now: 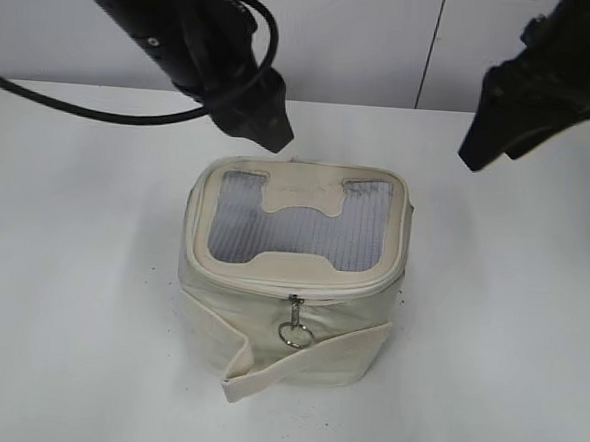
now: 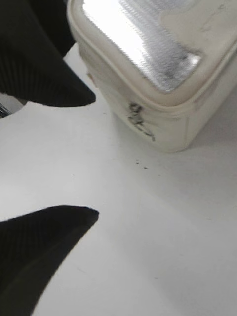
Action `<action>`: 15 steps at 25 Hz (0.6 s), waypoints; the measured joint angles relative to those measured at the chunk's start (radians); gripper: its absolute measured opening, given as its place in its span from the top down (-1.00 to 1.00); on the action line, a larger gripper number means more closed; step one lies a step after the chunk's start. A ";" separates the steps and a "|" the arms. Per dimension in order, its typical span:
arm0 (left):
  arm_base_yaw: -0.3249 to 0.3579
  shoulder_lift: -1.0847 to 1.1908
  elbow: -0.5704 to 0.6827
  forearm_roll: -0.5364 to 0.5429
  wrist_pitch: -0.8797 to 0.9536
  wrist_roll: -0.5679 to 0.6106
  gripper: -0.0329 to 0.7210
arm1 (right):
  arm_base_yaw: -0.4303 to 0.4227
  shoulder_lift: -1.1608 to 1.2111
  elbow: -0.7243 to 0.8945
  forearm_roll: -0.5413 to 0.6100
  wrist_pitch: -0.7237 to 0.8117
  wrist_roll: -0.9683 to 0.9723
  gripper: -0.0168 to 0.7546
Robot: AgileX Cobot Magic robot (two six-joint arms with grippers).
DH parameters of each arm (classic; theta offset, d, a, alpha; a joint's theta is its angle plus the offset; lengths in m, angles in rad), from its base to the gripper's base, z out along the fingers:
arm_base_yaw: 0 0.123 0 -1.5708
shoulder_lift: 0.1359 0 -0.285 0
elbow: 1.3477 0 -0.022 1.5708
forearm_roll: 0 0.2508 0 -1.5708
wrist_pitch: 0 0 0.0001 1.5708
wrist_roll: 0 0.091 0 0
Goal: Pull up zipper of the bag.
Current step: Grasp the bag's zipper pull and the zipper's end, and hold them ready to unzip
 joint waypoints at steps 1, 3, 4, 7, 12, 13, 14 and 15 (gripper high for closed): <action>0.000 0.027 -0.027 -0.005 0.000 0.019 -0.25 | -0.011 -0.026 0.050 0.002 -0.003 0.000 -0.32; 0.000 0.089 -0.088 -0.019 0.000 0.058 -0.25 | -0.026 -0.087 0.144 0.003 -0.035 0.000 -0.32; 0.000 0.124 -0.124 -0.027 0.002 0.076 -0.25 | -0.029 -0.112 0.194 0.003 -0.055 0.000 -0.32; 0.000 0.228 -0.231 -0.051 0.032 0.113 -0.26 | -0.030 -0.195 0.325 0.016 -0.132 0.000 -0.32; 0.000 0.365 -0.394 -0.143 0.153 0.191 -0.30 | -0.030 -0.266 0.494 0.046 -0.207 -0.004 -0.32; 0.000 0.387 -0.414 -0.167 0.176 0.207 -0.30 | -0.030 -0.269 0.520 0.050 -0.223 -0.004 -0.32; 0.000 0.406 -0.436 -0.188 0.202 0.221 -0.30 | -0.030 -0.269 0.538 0.057 -0.235 -0.005 -0.32; 0.000 0.422 -0.455 -0.210 0.225 0.229 -0.30 | -0.030 -0.269 0.556 0.067 -0.252 -0.009 -0.32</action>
